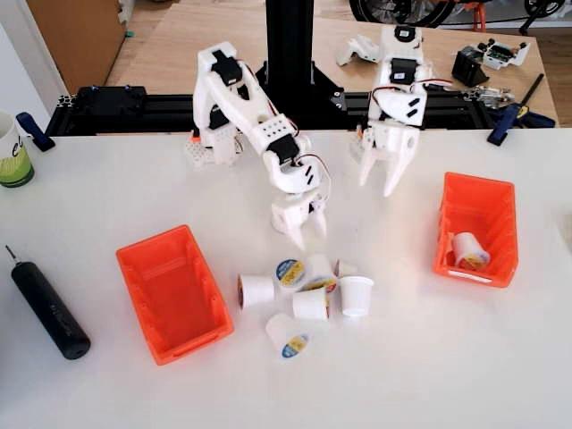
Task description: Sort the coffee pods, blue into left, red into right
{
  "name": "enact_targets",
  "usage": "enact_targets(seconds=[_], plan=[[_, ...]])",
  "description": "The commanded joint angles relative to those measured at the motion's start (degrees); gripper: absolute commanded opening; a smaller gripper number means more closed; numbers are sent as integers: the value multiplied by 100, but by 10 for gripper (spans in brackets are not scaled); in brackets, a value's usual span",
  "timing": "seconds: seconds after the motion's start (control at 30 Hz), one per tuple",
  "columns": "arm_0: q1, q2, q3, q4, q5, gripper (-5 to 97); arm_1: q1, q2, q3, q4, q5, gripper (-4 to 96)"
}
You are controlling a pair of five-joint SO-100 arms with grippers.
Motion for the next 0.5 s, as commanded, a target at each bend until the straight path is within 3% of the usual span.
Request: enact_targets(seconds=[0.0,0.47], plan=[[44,492,-255,615,79,298,70,26,9,-141,-88,243],[589,861,-1468,3331,193,308,193,26,123,-281,-264,243]])
